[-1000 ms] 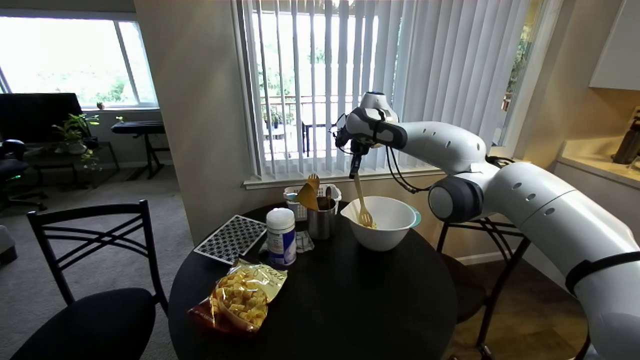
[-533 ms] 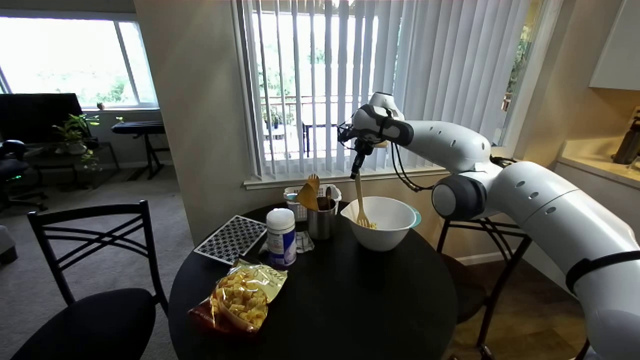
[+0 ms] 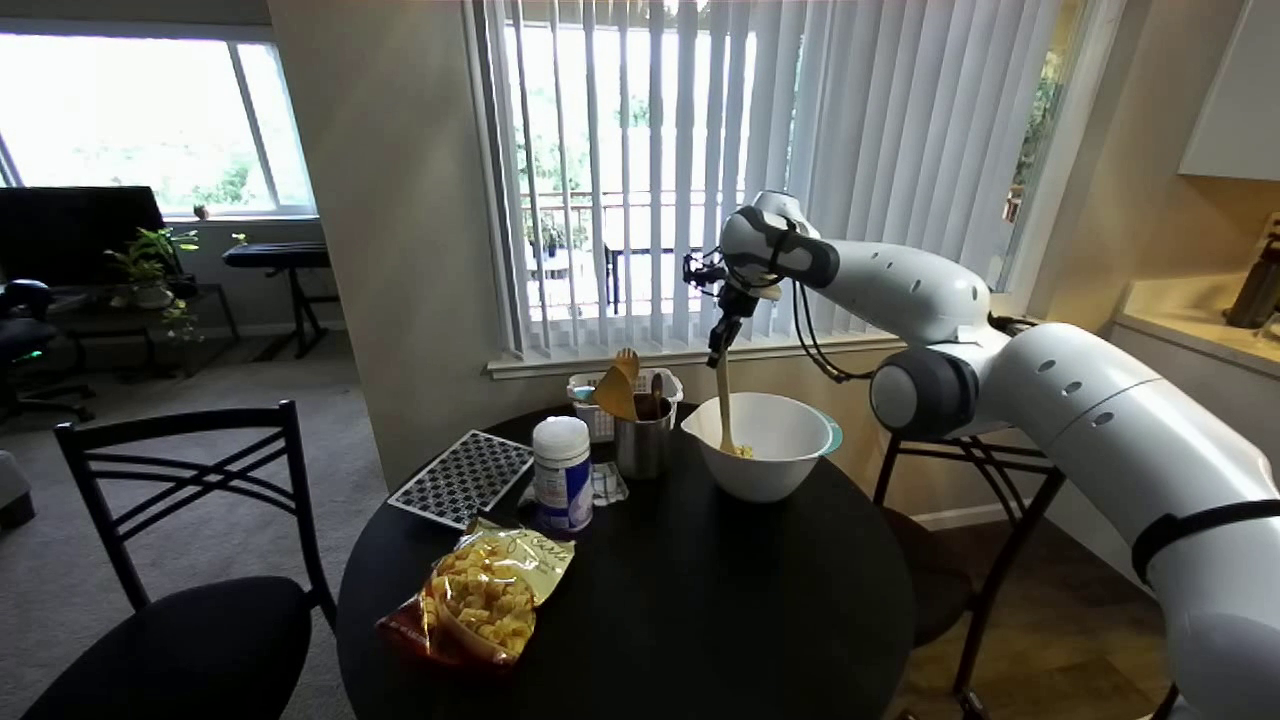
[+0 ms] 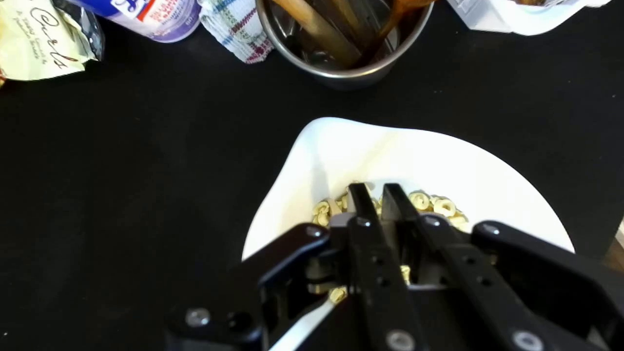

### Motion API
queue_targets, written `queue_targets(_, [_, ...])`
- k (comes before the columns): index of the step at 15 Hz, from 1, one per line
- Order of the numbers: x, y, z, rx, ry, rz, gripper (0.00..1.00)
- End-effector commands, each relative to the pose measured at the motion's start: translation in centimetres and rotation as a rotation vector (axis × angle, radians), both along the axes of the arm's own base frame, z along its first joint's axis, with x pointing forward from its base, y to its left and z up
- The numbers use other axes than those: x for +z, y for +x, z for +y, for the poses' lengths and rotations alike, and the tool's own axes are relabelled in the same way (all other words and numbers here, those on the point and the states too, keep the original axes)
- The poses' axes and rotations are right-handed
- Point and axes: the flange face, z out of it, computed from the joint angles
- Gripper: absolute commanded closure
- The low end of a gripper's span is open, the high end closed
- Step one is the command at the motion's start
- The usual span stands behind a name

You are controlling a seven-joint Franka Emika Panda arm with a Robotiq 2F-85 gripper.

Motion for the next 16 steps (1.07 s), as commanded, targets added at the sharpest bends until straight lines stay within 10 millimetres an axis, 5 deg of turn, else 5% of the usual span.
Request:
queue_targets(1, [0.0,-0.4,-0.1,0.041,-0.043,0.02,0.97])
queue_targets(9, [-1.1,-3.2,0.4,0.281,-0.256,0.208,0.97])
queue_targets(16, [-0.6,-2.9,2.7,0.506,-0.456,0.153,0.97])
